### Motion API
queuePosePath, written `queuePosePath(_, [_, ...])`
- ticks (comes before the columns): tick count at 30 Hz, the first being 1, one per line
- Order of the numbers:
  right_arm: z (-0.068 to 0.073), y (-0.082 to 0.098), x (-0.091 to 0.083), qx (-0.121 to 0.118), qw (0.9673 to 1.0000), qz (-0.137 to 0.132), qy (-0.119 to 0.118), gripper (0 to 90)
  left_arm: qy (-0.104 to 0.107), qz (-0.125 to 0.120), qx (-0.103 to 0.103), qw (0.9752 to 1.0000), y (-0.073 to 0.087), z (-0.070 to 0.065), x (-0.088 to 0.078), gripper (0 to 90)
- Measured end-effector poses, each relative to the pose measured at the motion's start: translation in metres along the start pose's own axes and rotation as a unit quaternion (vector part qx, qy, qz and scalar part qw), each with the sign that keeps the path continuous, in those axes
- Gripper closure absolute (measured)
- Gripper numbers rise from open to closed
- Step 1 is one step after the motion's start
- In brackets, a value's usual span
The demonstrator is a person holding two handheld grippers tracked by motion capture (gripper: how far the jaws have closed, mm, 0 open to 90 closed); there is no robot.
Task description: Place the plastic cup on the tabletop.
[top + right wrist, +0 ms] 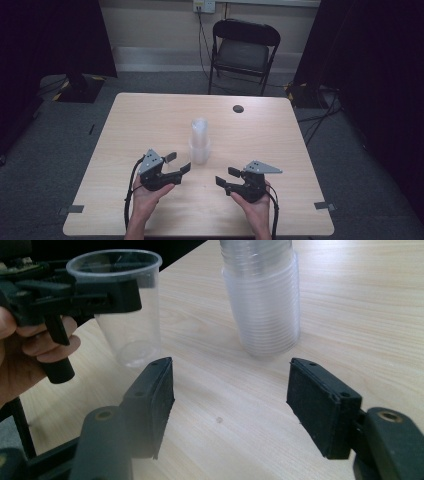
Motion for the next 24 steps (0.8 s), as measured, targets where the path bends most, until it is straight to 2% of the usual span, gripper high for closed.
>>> queuePosePath(3, [0.000,0.001,-0.002,-0.004,0.9999,-0.007,0.008,33.9,-0.011,-0.006,-0.002,0.9999,-0.005,0.007,0.000,31.2])
queuePosePath(5, [-0.001,0.002,-0.003,-0.008,0.9999,-0.010,0.010,33.9,-0.007,-0.007,0.000,1.0000,-0.007,0.011,0.001,30.9])
queuePosePath(8, [-0.002,0.004,-0.004,-0.008,0.9999,-0.008,0.008,33.9,-0.025,-0.008,0.007,0.9996,-0.010,0.019,0.001,30.6])
queuePosePath(11, [-0.005,0.005,-0.005,-0.007,0.9999,-0.008,0.009,33.7,-0.024,-0.016,0.004,0.9996,-0.012,0.022,0.001,30.7])
queuePosePath(12, [-0.005,0.005,-0.006,-0.007,0.9999,-0.008,0.010,33.6,-0.029,-0.016,0.012,0.9994,-0.013,0.026,0.001,30.7])
queuePosePath(16, [-0.006,0.006,-0.008,-0.009,0.9998,-0.010,0.012,33.6,-0.041,-0.006,0.020,0.9990,-0.019,0.033,0.002,30.8])
queuePosePath(17, [-0.006,0.006,-0.008,-0.009,0.9998,-0.010,0.012,33.6,-0.042,-0.007,0.021,0.9989,-0.021,0.033,0.002,30.7])
queuePosePath(18, [-0.006,0.007,-0.008,-0.009,0.9999,-0.010,0.011,33.7,-0.047,-0.010,0.031,0.9984,-0.023,0.034,0.002,30.8])
queuePosePath(22, [-0.005,0.008,-0.007,-0.010,0.9998,-0.014,0.009,33.7,-0.058,-0.005,0.039,0.9975,-0.031,0.040,0.004,30.7])
queuePosePath(24, [-0.005,0.008,-0.007,-0.010,0.9998,-0.013,0.011,33.6,-0.058,-0.013,0.028,0.9978,-0.036,0.045,0.005,30.5])
Point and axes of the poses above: each handheld gripper's, and its own axes: x roughly forward along the jaws, y roughly out of its underside, z roughly to its left, the point moved 7 cm from there along x, roughly forward along the jaws, and after that the axes turned 5 degrees about -x, right-handed, at the moved point
